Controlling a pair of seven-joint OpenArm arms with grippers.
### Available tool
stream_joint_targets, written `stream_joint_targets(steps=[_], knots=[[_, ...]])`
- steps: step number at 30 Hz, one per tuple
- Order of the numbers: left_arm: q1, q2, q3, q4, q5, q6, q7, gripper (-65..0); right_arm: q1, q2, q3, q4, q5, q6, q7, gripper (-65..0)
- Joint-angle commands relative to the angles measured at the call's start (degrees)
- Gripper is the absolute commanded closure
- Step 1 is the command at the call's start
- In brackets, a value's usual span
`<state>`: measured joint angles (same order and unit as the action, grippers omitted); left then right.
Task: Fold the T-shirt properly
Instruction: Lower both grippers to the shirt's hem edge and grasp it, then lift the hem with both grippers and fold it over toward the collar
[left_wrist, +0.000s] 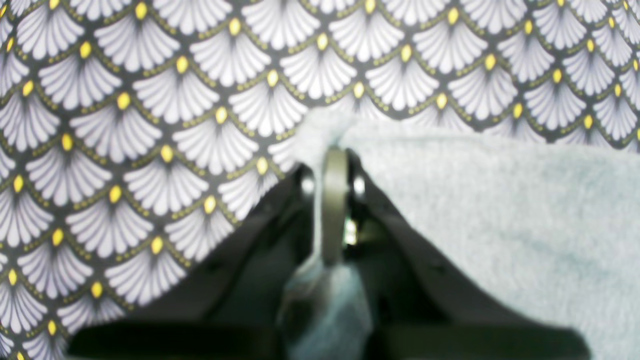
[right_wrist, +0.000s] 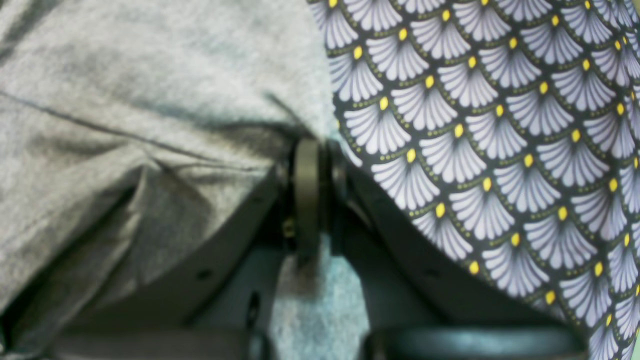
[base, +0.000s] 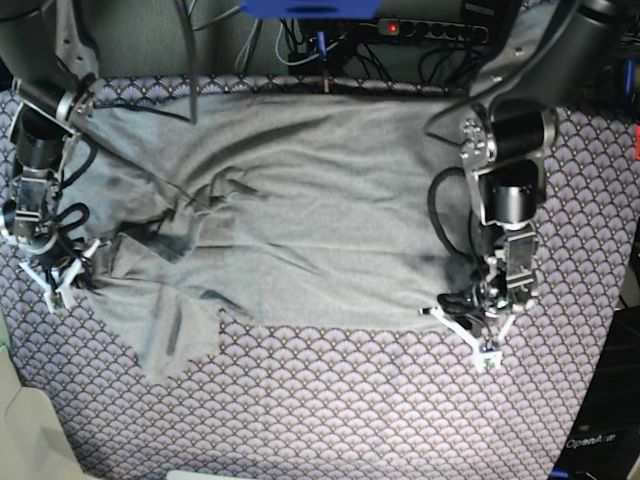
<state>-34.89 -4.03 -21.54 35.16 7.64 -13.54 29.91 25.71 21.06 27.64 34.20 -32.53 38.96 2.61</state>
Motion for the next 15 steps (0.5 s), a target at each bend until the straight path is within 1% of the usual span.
stream_joint_targets(steps=[1,4,7,9,13,15], knots=[[-1.6,-0.2,0.0,3.1,0.1,-0.2,1.0,0.0,-0.4,0.3,0.0,1.3,-2.8,1.0,-4.6,0.0],[1.9,0.1,0.0,12.0,0.0,-0.3,5.5,0.0,-3.9,0.3,0.2,6.9,-2.5,1.0,-4.3,0.0],[5.3,1.6,0.2,23.0,-1.2,-0.3,9.5,0.0,-7.9,-1.9,0.2,14.3,-2.5,1.0,-1.1,0.0],[8.0,1.6,0.5,28.4,-2.8,-0.3,11.7,0.0,-10.5,-3.0,0.3,19.1,-2.5,1.0,-0.7,0.0],[12.1,1.4,0.5,35.1,-7.0,-0.3,15.3,0.0,-14.6,-5.4,2.7,26.3,-2.5,1.0,-0.3,0.0],[14.8,0.6,0.3,38.6,-8.6,-0.3,16.4,0.0,-15.4,-6.7,3.8,29.4,-2.5,1.0,-0.3,0.0]])
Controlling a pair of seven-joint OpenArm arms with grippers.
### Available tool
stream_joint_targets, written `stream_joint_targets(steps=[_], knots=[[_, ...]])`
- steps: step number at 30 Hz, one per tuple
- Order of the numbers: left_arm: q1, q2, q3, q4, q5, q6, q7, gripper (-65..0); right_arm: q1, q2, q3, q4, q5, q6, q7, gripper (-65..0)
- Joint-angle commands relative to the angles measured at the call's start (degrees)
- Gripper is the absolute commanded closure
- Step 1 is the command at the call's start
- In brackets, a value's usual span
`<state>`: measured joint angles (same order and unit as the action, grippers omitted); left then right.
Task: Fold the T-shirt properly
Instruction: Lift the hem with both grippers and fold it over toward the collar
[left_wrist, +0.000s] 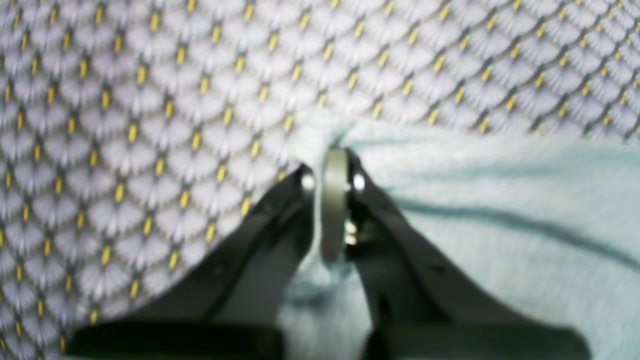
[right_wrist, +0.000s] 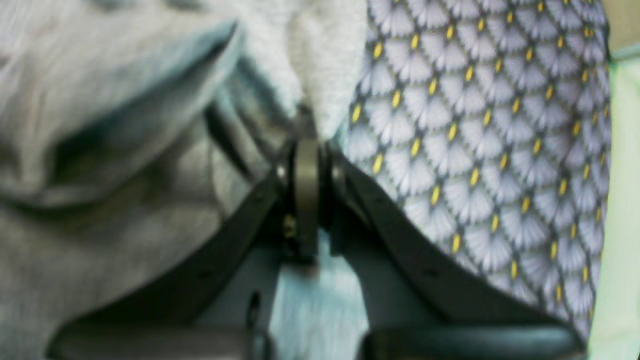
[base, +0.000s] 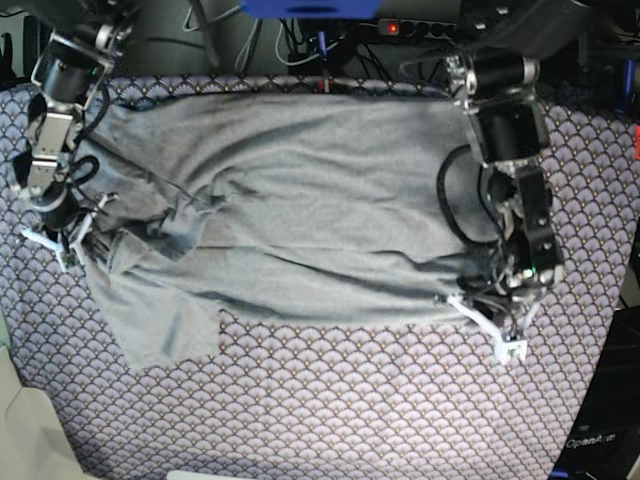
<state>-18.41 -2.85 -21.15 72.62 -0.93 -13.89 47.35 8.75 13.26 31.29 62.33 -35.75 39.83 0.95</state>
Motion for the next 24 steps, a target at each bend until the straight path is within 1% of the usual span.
stream_joint_targets(steps=[1,6,8,12,15,18,19,21,24], knots=[[-0.4,-1.0,0.0,2.9,-1.2,0.0,-0.5,0.0,1.4,0.6,0.7,2.9,0.7,0.2,1.4,0.0],[5.1,-2.3,-0.3,9.9,-5.5,0.0,2.2,0.0,0.4,-0.2,4.0,8.6,0.7,0.2,1.4,0.0],[7.1,-3.3,-0.3,12.1,-7.2,0.0,2.4,0.0,0.3,-1.2,5.3,10.4,0.7,0.2,1.4,0.0],[10.5,-4.8,-0.3,16.3,-11.2,0.0,2.5,0.0,-0.1,-1.3,6.7,13.2,0.7,0.2,1.5,0.0],[13.7,-5.5,-0.3,20.3,-15.0,0.0,5.4,0.0,-3.3,-1.4,7.1,15.9,0.7,0.2,1.5,0.0],[16.0,-6.2,-0.4,23.9,-17.0,0.0,7.2,0.0,-6.2,-1.7,6.7,18.2,0.8,0.2,1.6,0.0],[16.8,-6.3,-0.4,24.7,-17.3,0.0,7.4,0.0,-7.1,-2.2,6.7,19.2,0.8,0.2,1.6,0.0],[18.8,-6.4,-0.4,26.4,-17.6,0.0,7.4,0.0,-9.3,-3.4,7.1,21.5,0.8,0.2,2.7,0.0],[20.7,-6.5,-0.4,27.8,-17.5,0.0,7.5,0.0,-13.5,-4.5,7.2,22.3,0.8,0.2,6.6,0.0]])
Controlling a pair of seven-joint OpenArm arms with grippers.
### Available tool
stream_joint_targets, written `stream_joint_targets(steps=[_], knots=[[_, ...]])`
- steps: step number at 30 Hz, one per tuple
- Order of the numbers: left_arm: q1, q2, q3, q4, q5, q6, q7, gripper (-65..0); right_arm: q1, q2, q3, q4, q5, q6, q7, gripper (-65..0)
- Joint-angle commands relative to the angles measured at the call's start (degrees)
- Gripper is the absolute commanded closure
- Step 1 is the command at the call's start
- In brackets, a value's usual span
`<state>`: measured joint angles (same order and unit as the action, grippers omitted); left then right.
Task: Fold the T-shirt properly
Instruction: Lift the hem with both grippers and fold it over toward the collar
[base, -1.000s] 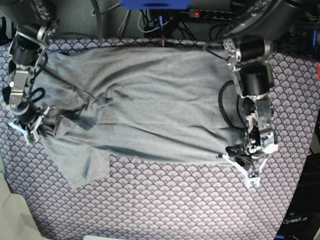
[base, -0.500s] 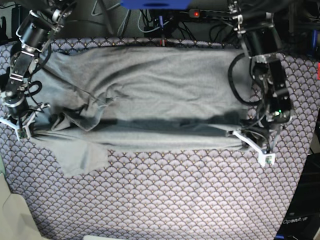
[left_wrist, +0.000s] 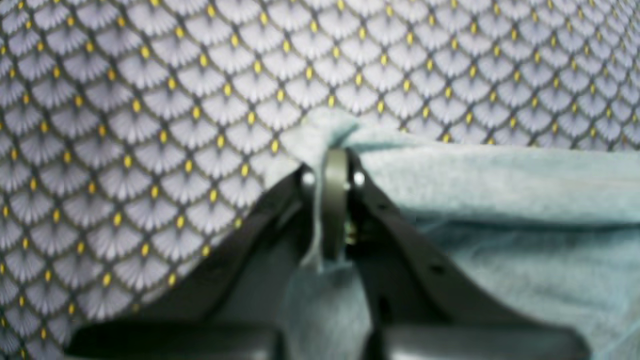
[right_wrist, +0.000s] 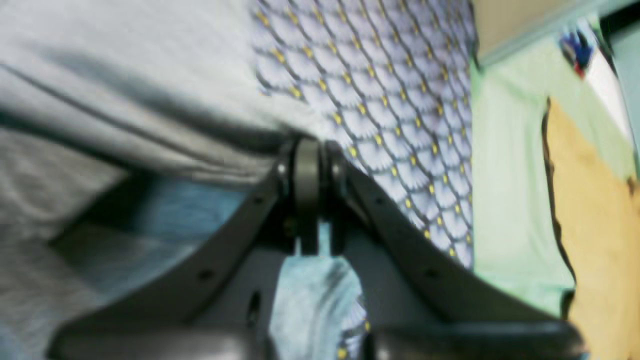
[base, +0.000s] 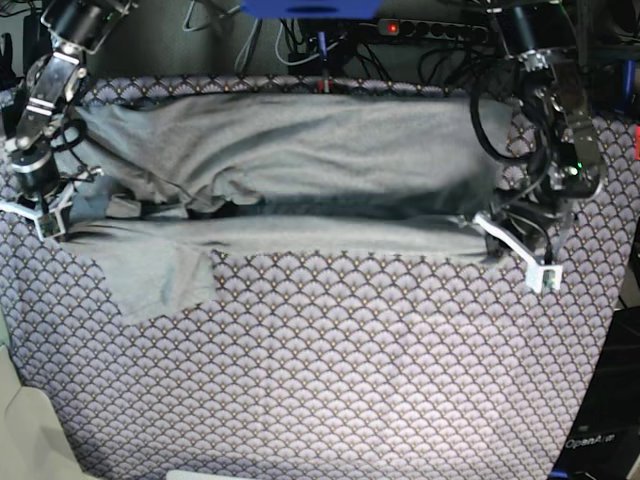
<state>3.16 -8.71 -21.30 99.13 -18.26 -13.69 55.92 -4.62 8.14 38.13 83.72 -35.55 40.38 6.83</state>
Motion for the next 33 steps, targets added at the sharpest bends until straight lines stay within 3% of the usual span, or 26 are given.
stream_joint_targets(steps=[1,11,14,19,33], knots=[[-0.2,-0.7,-0.3,1.3,-0.2,-0.2,-1.1,0.0,-1.2,0.3,0.6,1.1,0.6,-0.4,1.8,0.0],[2.8,-2.6,-4.7,2.0,-0.5,-0.3,-1.1,0.0,-7.9,-5.5,10.0,3.7,0.6,-0.4,15.9,0.0],[2.8,-2.6,-6.5,2.0,-0.5,-4.9,-1.0,0.0,-8.7,-6.4,13.0,3.7,0.6,-0.4,20.2,0.0],[2.8,-2.4,-7.4,2.0,-0.1,-9.6,-0.9,0.0,-8.9,-7.0,16.8,3.3,0.6,-0.4,23.6,0.0],[7.0,-2.6,-7.4,2.1,-0.1,-10.0,0.1,0.0,-13.7,-6.9,19.4,-2.1,0.7,-0.4,26.9,0.0]])
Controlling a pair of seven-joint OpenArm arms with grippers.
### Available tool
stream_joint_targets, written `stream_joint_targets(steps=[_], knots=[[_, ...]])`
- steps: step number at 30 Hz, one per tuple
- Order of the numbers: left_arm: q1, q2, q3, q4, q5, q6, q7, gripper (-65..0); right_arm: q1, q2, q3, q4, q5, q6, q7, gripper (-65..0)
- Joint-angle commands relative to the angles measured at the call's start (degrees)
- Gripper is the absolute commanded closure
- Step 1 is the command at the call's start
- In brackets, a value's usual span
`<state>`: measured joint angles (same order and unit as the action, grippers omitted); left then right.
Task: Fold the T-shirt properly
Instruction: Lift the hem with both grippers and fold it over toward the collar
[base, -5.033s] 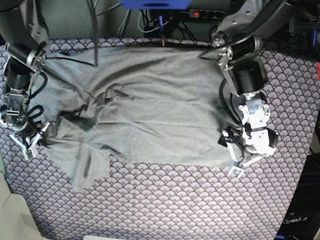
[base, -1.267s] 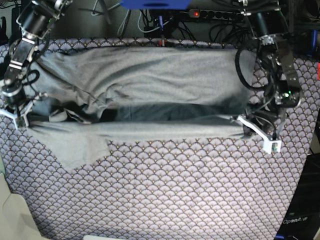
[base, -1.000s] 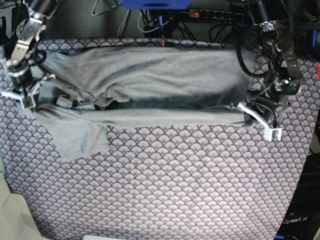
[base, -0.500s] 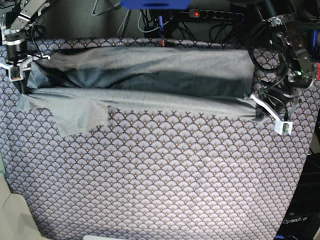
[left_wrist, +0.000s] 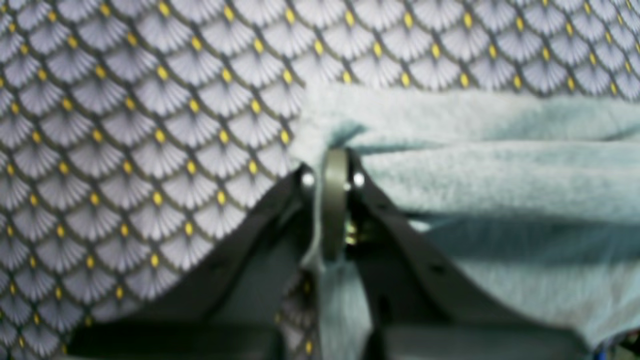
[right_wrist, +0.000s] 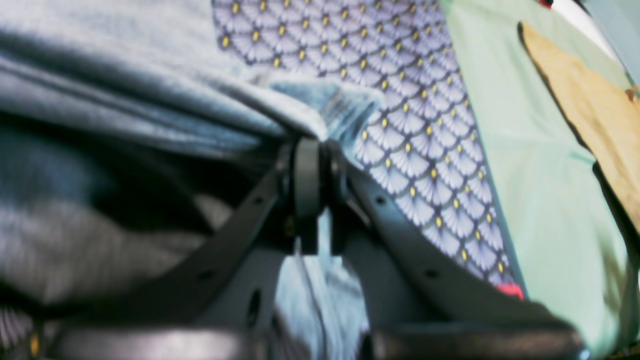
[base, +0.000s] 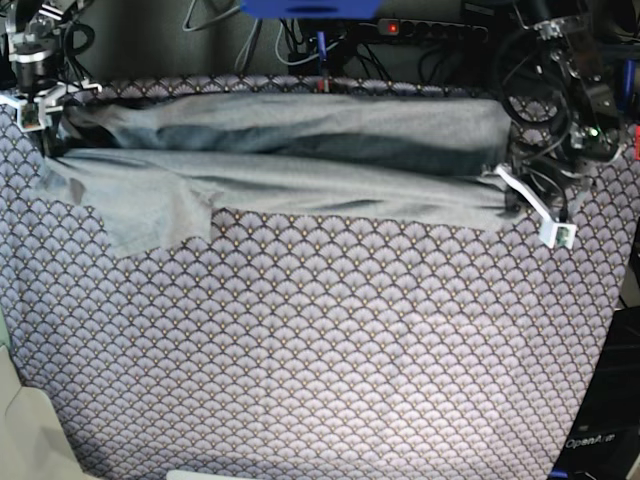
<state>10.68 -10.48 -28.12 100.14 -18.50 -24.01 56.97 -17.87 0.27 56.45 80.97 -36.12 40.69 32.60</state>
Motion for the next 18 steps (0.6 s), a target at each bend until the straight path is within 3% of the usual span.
stream_joint_targets(steps=[1,7,18], knots=[[-0.4,-0.9,-0.6,1.0,0.2,0.1,-0.9,0.0,-0.2,1.0,1.8,0.5,1.3,-0.7,1.1,0.0],[0.4,-2.1,-0.7,0.5,0.2,-4.3,-0.9,0.0,-1.8,1.3,3.8,-1.1,7.7,-0.7,1.2,0.0],[2.0,-2.0,-0.2,-0.8,0.3,-4.4,-1.2,0.0,-3.5,1.1,3.6,-5.5,8.3,-0.7,1.2,0.0]])
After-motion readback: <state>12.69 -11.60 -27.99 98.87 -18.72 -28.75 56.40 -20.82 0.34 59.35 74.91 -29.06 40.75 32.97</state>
